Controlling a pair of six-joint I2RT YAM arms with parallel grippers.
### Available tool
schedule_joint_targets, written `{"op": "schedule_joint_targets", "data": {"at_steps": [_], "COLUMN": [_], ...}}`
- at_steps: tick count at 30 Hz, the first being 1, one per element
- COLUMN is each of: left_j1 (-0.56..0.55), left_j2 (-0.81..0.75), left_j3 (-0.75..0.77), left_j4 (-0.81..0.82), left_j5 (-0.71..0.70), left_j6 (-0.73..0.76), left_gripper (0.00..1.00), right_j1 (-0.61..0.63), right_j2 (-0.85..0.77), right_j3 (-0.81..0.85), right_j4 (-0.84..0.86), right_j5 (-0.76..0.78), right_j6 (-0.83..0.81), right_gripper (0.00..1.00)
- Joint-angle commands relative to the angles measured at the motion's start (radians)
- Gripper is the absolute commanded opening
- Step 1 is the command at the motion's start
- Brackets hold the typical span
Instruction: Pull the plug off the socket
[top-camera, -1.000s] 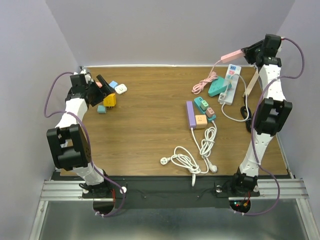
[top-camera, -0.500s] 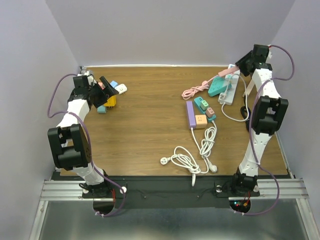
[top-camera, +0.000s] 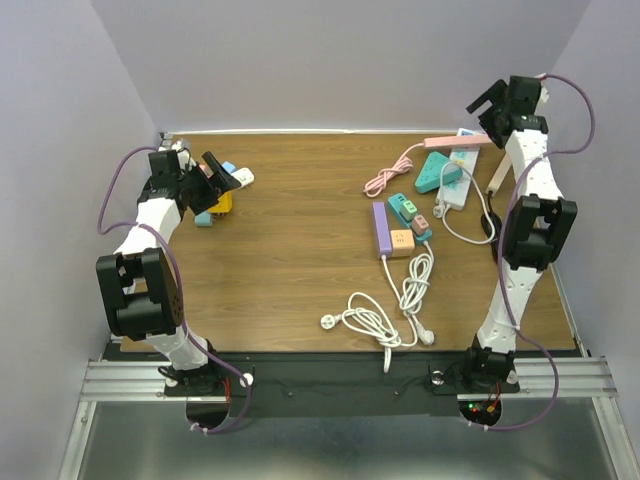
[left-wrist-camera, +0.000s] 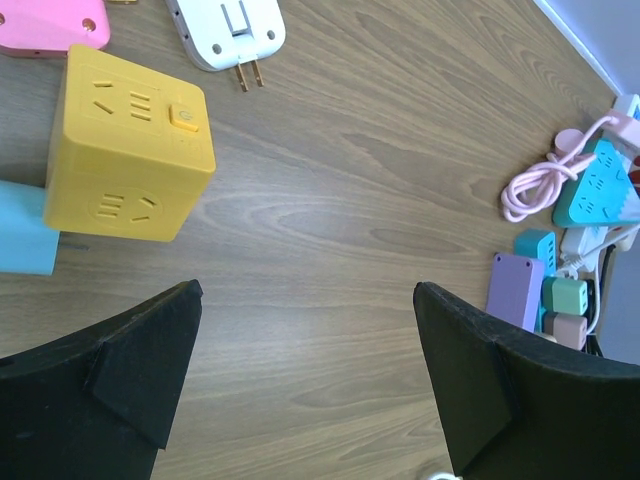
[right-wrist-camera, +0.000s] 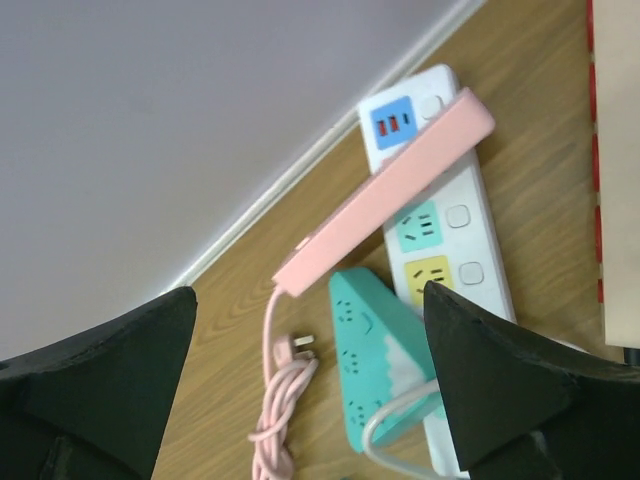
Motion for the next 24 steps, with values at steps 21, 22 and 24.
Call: {"op": "schedule_joint_targets", "data": {"at_steps": [21,22,24], "left_j1": [-0.570,-0.580,-0.598], "left_j2": [0.154,0.183,0.205], "left_j3": [0.297,0.310,0.339], "left_j4": [-0.077,-0.083,-0.081], "left_j5": [-0.228,-0.233,-0.231], "left_j6": [-0.067,-0.067,-0.070], "left_gripper": [0.99,0.99,0.99], "right_j1": [0.380,0.386,0.390], "right_j2": [-0.646,-0.655,-0.678], "right_j3": [-0.712,-0.761,-0.799], "right_j4": [-0.218,-0.218,-0.217], "right_j5": [-0.104,-0.107,-0.108], "right_j6": [-0.283,-0.282,-0.277], "right_gripper": [1.00,1.00,0.99]}}
